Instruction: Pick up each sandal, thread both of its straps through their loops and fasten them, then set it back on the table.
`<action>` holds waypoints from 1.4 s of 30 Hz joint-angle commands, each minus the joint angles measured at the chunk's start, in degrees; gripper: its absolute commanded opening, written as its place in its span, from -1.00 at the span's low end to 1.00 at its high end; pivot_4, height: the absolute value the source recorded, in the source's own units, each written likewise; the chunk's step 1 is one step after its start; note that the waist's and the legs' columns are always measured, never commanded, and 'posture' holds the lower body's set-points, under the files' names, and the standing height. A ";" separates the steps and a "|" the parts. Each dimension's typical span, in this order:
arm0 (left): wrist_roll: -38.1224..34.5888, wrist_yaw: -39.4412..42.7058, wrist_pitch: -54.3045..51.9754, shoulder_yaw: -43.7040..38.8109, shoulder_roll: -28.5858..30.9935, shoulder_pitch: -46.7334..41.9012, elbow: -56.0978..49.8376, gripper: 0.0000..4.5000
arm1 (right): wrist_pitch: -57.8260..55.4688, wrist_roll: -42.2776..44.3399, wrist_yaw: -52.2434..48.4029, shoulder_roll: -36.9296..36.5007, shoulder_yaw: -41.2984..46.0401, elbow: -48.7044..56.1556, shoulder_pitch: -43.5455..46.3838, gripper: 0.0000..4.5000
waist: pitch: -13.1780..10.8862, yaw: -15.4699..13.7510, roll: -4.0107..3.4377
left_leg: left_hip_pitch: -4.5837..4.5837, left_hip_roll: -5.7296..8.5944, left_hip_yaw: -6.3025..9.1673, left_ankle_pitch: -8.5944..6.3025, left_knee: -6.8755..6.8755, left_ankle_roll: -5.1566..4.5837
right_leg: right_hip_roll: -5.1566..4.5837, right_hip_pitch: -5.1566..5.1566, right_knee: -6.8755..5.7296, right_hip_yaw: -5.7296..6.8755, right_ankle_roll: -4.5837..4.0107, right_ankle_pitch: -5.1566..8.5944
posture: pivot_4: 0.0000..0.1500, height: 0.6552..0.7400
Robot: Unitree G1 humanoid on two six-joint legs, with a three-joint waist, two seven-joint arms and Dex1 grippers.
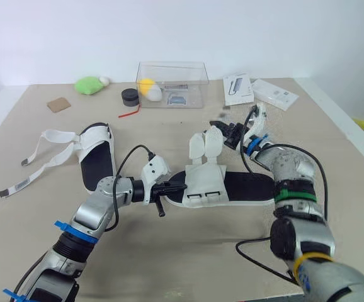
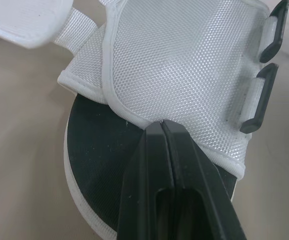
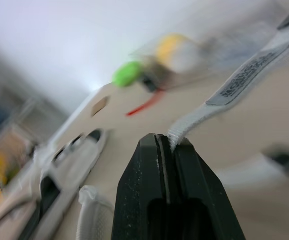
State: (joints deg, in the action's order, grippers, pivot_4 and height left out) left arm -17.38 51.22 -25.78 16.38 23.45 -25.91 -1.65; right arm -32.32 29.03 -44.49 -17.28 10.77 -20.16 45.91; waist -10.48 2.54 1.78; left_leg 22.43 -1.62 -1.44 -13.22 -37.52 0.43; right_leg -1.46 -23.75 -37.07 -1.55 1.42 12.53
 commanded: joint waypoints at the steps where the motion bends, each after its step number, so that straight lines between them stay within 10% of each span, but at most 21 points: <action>1: 2.23 -0.13 -0.56 0.87 0.63 0.64 2.03 -1.00 | 25.60 -11.58 -11.50 -4.60 -10.59 9.36 -5.89 -0.98 | 0.01 -0.05 0.00 | -0.01 0.02 -0.03 0.00 -0.01 0.00 | 0.00 0.01 0.01 0.02 0.00 0.00 | 1.00 1.00; 13: 2.93 0.05 0.25 0.98 0.35 0.94 2.82 -1.00 | 109.44 -26.00 -21.23 -15.70 -25.64 -8.65 -4.59 -0.98 | 0.01 0.03 0.03 | -0.42 0.06 -0.17 0.01 -0.02 0.01 | 0.07 0.28 0.04 -0.09 -0.10 -0.06 | 1.00 1.00; 17: 3.08 0.23 0.16 1.07 0.21 1.07 2.72 -1.00 | 112.73 -27.01 -18.26 -17.74 -28.58 -12.21 -1.36 -0.32 | 0.01 0.02 0.03 | -0.55 0.01 -0.16 0.02 -0.02 -0.01 | 0.07 0.33 0.03 -0.26 -0.13 -0.13 | 1.00 1.00; 23: 3.13 0.41 0.08 1.13 0.13 1.20 2.59 -1.00 | 106.92 -23.24 -16.24 -23.57 -31.80 -7.94 -1.50 0.98 | 0.01 -0.09 0.03 | -0.58 -0.05 -0.16 0.02 0.03 -0.01 | 0.03 0.33 0.03 -0.34 -0.18 -0.09 | 1.00 1.00; 30: 3.00 0.33 -0.03 1.00 0.27 2.04 2.05 -1.00 | 82.57 -13.33 -19.23 -33.04 -29.74 5.66 -8.23 0.99 | 0.01 -0.45 0.03 | -0.57 -0.06 -0.15 0.01 0.05 -0.02 | 0.00 0.33 0.03 -0.46 -0.22 -0.06 | 1.00 1.00; 35: 3.09 0.40 0.13 1.17 -0.16 1.92 2.60 -1.00 | 31.27 16.79 -15.68 -43.16 -25.61 27.90 -14.74 0.99 | 0.01 -0.67 0.01 | -0.56 -0.12 -0.16 0.00 0.06 -0.03 | 0.02 0.28 0.00 -0.48 -0.23 -0.05 | 1.00 1.00; 42: 3.16 0.45 0.15 1.42 -0.86 1.23 3.29 -1.00 | 2.25 31.60 -14.19 -51.49 -20.61 44.48 -26.21 0.99 | 0.09 -1.40 0.10 | -0.38 -0.13 -0.03 -0.01 0.05 -0.04 | 0.02 0.26 0.06 -0.18 -0.47 0.21 | 1.00 1.00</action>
State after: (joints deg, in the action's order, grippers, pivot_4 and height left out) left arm -16.15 51.81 -24.62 16.38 22.18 -25.67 -0.34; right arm -25.46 58.14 -59.67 -68.19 -12.28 20.09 21.33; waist -10.39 1.15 1.88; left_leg 22.08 -1.76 -1.49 -13.24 -37.48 0.41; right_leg -1.42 -23.52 -37.00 -1.69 0.96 12.75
